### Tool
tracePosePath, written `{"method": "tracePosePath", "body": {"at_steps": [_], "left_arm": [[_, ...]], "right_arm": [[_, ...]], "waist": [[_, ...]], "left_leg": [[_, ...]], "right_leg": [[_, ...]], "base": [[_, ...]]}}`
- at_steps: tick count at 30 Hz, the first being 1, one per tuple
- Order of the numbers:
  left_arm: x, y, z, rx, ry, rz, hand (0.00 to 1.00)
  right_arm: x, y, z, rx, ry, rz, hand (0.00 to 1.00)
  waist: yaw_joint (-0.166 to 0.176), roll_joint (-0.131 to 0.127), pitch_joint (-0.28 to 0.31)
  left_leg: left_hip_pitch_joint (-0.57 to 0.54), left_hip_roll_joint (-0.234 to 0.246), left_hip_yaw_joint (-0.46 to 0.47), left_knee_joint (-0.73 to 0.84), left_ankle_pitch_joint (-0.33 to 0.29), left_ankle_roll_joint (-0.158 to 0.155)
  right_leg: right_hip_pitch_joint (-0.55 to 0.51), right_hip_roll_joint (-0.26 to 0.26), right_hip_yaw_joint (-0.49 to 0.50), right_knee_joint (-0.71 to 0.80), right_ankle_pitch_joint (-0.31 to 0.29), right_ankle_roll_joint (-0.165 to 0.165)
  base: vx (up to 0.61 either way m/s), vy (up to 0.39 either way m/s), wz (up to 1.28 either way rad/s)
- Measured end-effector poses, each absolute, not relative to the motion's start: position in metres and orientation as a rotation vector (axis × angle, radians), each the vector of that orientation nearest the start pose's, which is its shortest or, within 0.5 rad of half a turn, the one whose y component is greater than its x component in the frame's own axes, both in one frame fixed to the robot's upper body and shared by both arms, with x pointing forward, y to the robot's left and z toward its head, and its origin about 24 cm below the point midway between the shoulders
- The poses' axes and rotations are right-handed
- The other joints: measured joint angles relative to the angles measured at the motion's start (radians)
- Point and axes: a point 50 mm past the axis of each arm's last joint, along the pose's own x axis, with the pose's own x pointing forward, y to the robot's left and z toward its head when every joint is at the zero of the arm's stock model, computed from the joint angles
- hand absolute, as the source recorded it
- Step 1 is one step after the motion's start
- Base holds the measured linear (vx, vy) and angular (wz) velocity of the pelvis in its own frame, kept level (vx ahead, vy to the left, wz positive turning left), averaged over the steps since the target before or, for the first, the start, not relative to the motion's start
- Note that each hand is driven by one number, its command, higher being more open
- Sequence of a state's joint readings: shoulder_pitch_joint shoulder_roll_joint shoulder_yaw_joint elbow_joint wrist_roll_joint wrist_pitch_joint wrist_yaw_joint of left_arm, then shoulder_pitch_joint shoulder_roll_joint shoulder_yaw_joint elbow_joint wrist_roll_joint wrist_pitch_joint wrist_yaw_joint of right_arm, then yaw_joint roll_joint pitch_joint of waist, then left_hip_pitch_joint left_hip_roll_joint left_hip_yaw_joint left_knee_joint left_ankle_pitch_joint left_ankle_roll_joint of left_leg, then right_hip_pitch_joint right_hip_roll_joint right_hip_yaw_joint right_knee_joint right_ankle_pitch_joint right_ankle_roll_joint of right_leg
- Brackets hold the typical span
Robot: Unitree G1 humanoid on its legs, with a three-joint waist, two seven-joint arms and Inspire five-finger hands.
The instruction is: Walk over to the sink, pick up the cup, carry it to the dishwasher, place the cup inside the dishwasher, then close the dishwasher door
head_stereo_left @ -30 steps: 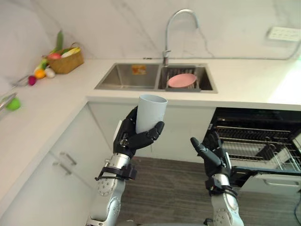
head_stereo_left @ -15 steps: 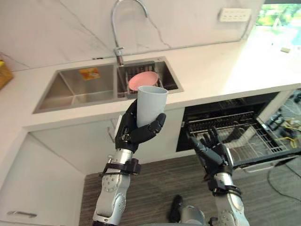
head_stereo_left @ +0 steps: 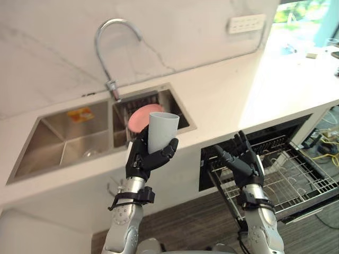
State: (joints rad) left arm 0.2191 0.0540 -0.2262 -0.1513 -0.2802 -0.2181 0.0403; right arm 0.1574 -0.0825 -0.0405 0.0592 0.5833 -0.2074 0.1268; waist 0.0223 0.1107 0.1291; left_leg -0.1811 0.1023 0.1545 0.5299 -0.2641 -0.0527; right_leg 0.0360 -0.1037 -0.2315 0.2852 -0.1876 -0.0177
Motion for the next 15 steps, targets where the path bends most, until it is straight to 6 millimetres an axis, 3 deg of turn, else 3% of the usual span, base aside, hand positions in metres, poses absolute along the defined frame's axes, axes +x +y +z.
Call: {"method": "tracePosePath", "body": {"at_steps": [1, 2, 3, 4, 5, 8, 15], "left_arm": [[0.206, 0.123, 0.049, -0.275, -0.130, -0.084, 0.00], [0.206, 0.125, 0.054, -0.277, -0.152, -0.073, 0.00], [0.206, 0.126, 0.056, -0.277, -0.166, -0.071, 0.00], [0.208, 0.130, 0.060, -0.257, -0.187, -0.083, 0.00], [0.212, 0.132, 0.066, -0.239, -0.219, -0.096, 0.00], [0.219, 0.137, 0.075, -0.230, -0.265, -0.086, 0.00], [0.218, 0.137, 0.111, -0.297, -0.461, -0.066, 0.00]], "right_arm": [[0.217, -0.187, 0.016, 0.465, -0.053, -0.048, 1.00], [0.209, -0.189, 0.012, 0.440, -0.033, -0.056, 1.00], [0.207, -0.191, 0.010, 0.432, -0.020, -0.069, 1.00], [0.204, -0.193, 0.005, 0.446, -0.001, -0.120, 1.00], [0.204, -0.198, 0.007, 0.450, -0.020, -0.163, 1.00], [0.203, -0.211, 0.010, 0.455, -0.049, -0.247, 1.00], [0.207, -0.208, 0.026, 0.475, -0.130, -0.230, 1.00]], "waist": [[0.007, 0.010, -0.007], [-0.002, 0.030, -0.020], [-0.009, 0.041, -0.029], [-0.025, -0.010, -0.042], [-0.031, -0.039, -0.050], [-0.044, -0.050, -0.049], [-0.053, -0.069, -0.036]], "left_leg": [[0.002, -0.012, -0.046, -0.152, 0.084, -0.028], [0.002, -0.006, -0.071, -0.258, 0.260, -0.029], [0.002, -0.005, -0.075, -0.261, 0.313, 0.015], [0.016, -0.040, -0.054, -0.269, 0.302, 0.015], [0.029, -0.069, -0.035, -0.320, 0.307, 0.033], [0.072, -0.121, -0.014, -0.390, 0.317, 0.060], [0.121, -0.137, -0.006, -0.430, 0.309, 0.067]], "right_leg": [[0.002, 0.005, 0.062, 0.015, -0.017, 0.027], [0.001, 0.022, 0.103, 0.035, -0.038, 0.057], [0.001, 0.032, 0.123, 0.048, -0.054, 0.067], [-0.007, -0.013, 0.131, 0.058, -0.068, 0.086], [-0.018, -0.049, 0.132, 0.048, -0.072, 0.101], [0.007, -0.102, 0.113, 0.011, -0.056, 0.128], [0.053, -0.109, 0.104, -0.043, -0.043, 0.135]], "base": [[0.43, 0.284, -1.40], [0.45, 0.315, -1.32], [0.46, 0.312, -0.85], [0.36, 0.213, -0.49], [0.33, 0.186, -0.28], [0.24, 0.157, -0.05], [0.05, 0.009, -0.06]]}}
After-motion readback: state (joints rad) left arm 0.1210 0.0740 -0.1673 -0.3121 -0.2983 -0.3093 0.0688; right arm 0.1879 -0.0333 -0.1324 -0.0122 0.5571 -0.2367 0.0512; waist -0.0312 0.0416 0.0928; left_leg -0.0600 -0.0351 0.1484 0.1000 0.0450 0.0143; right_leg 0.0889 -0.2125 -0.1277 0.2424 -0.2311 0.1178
